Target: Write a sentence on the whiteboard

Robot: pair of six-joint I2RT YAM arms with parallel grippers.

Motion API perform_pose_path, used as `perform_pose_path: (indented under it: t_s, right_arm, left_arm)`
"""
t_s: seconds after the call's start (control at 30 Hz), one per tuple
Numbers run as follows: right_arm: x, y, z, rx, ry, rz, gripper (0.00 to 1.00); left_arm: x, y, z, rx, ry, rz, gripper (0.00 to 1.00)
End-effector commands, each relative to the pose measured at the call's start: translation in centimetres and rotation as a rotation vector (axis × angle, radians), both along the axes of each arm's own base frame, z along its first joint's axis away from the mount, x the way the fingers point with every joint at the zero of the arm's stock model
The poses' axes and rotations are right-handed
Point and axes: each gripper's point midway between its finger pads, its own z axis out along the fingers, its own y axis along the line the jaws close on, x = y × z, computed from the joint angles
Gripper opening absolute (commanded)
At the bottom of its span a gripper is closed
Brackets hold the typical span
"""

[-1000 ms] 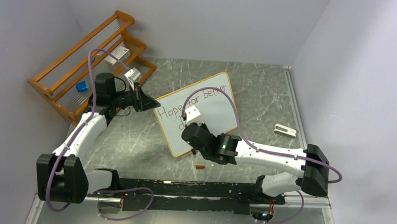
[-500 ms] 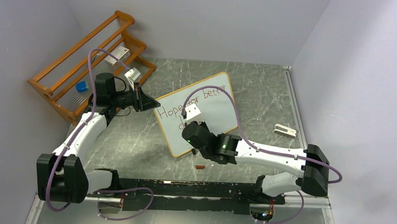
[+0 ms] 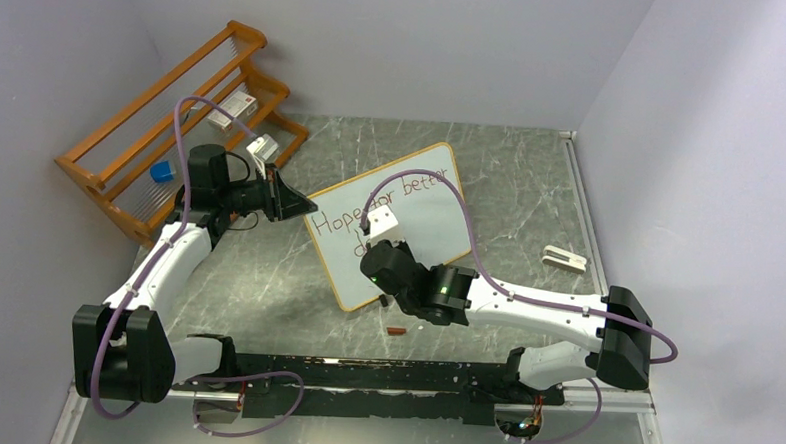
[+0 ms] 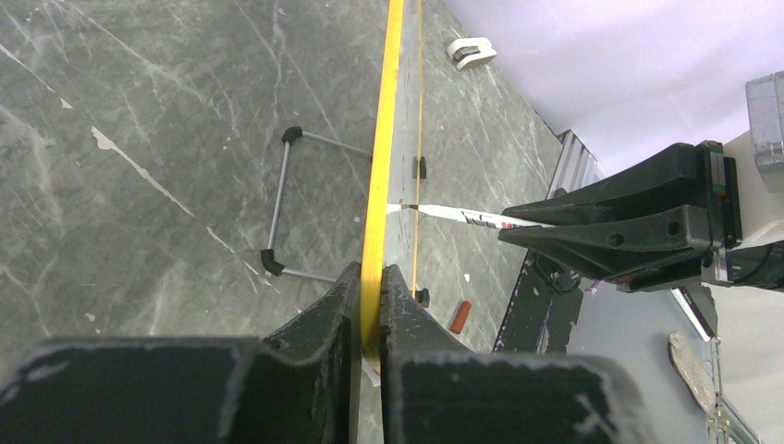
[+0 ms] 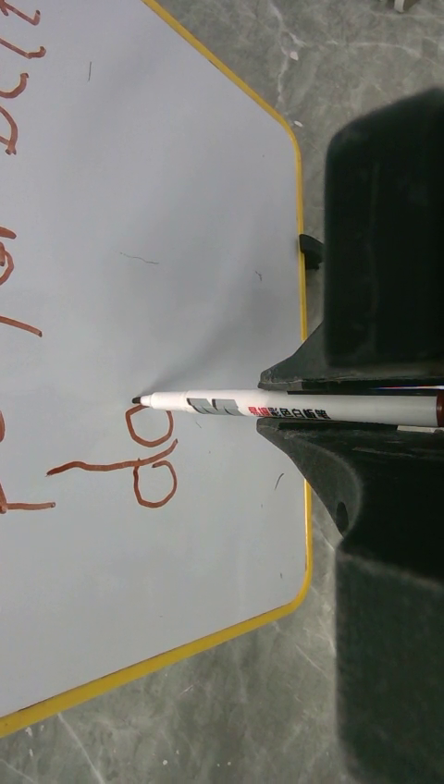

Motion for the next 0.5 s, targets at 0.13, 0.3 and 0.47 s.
perform_pose_path:
  t_s: [0.13,0.3,0.47]
  right_arm:
    - [-0.4,-0.9,-1.5,-0.005,0.045,-0.017,0.00]
    - [-0.6,-1.4,-1.9,-0.015,0.054,-0.026,0.00]
    - [-0.6,-1.7,-2.0,-0.020,0.053,-0.032,0.00]
  left_arm:
    - [-0.2,0.3,-4.0,0.084,0.097,0.037,0.05]
    - [-0.2,0.3,-4.1,0.084,0.097,0.037,0.05]
    - [-0.2,0.3,-4.1,0.084,0.099,0.037,0.05]
